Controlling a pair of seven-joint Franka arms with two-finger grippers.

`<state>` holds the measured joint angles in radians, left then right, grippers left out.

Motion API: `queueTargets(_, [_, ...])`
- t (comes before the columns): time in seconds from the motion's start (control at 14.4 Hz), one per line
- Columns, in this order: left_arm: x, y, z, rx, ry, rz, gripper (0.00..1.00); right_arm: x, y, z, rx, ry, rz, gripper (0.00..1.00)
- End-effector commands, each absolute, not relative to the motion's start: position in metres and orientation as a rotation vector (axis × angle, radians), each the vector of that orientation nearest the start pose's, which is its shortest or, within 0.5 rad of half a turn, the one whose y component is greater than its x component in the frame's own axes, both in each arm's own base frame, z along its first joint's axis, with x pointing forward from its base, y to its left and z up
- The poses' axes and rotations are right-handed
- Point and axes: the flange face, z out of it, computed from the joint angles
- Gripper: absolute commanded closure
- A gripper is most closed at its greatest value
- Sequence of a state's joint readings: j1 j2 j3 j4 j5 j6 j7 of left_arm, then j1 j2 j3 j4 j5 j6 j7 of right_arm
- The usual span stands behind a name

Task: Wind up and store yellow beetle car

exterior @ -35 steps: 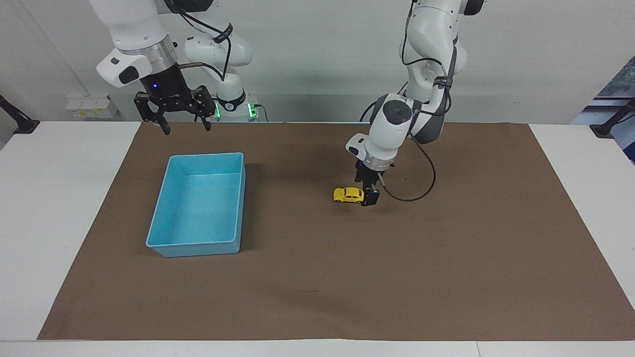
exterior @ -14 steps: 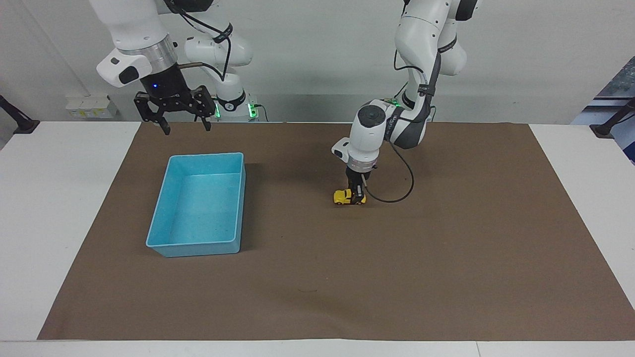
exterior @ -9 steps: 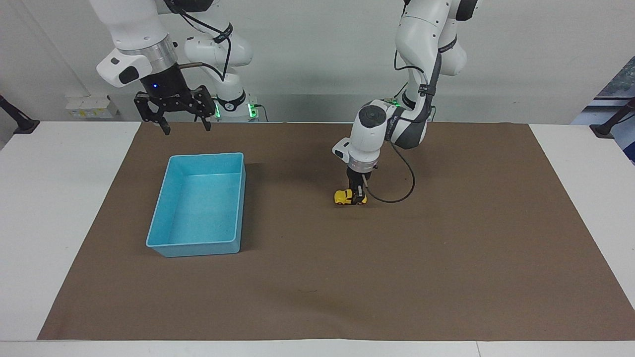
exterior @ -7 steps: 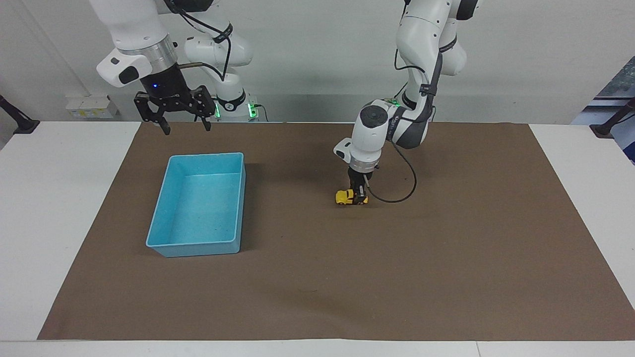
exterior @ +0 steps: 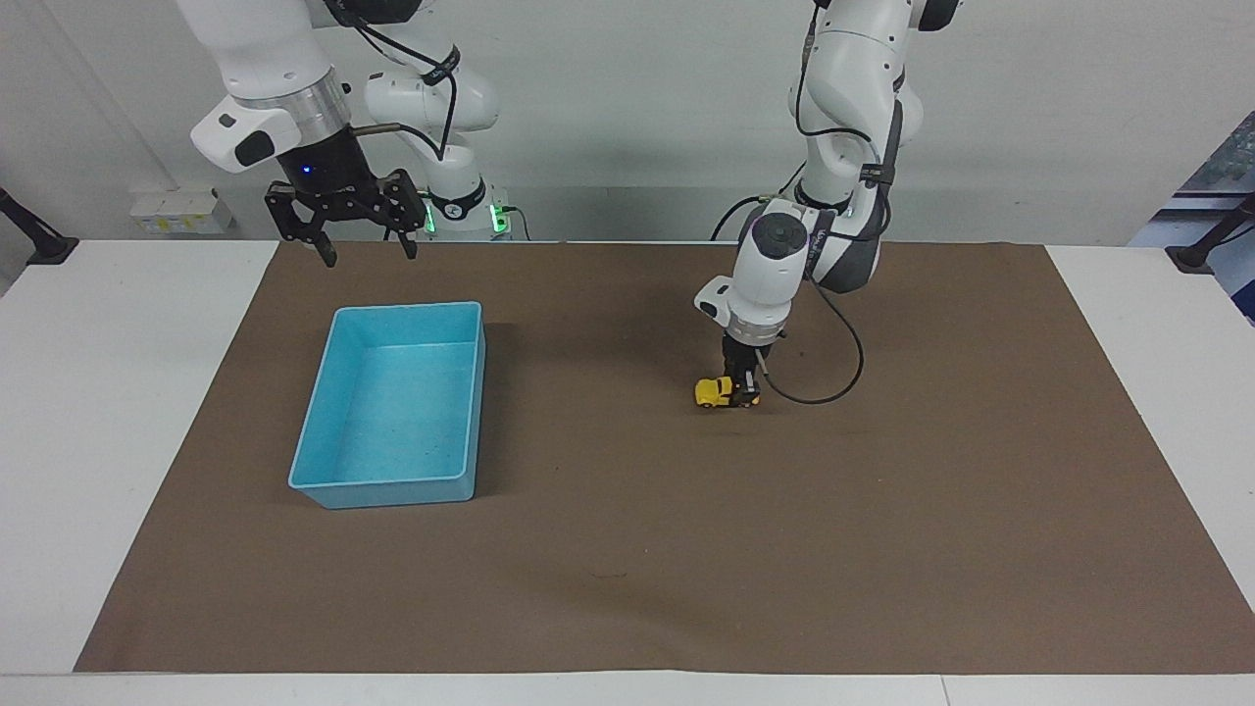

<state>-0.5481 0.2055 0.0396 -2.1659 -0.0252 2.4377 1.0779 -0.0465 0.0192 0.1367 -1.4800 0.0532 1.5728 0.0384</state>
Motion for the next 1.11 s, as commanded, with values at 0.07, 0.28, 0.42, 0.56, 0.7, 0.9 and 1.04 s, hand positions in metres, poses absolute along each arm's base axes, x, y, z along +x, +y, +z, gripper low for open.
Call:
queueTargets(0.07, [0.498, -0.236, 0.282, -2.142, 2.255, -0.095, 1.0, 0.553, 0.053, 0.662, -3.057, -0.052, -0.105, 0.0])
queueTargets(0.28, [0.503, -0.209, 0.276, -2.103, 2.298, -0.066, 1.0, 0.553, 0.053, 0.662, -3.057, -0.052, -0.105, 0.0])
queueTargets(0.42, [0.512, -0.185, 0.275, -2.11, 2.291, -0.06, 1.0, 0.553, 0.052, 0.662, -3.058, -0.05, -0.105, 0.0])
queueTargets(0.56, [0.514, -0.175, 0.274, -2.117, 2.288, -0.051, 1.0, 0.553, 0.053, 0.662, -3.057, -0.052, -0.105, 0.0])
queueTargets(0.7, [0.519, -0.162, 0.274, -2.108, 2.296, -0.048, 1.0, 0.553, 0.053, 0.662, -3.057, -0.052, -0.105, 0.0])
queueTargets(0.9, [0.524, -0.142, 0.273, -2.104, 2.299, -0.044, 1.0, 0.553, 0.053, 0.662, -3.057, -0.052, -0.105, 0.0])
queueTargets(1.04, [0.529, -0.123, 0.272, -2.111, 2.293, -0.041, 1.0, 0.553, 0.053, 0.662, -3.057, -0.052, -0.105, 0.0])
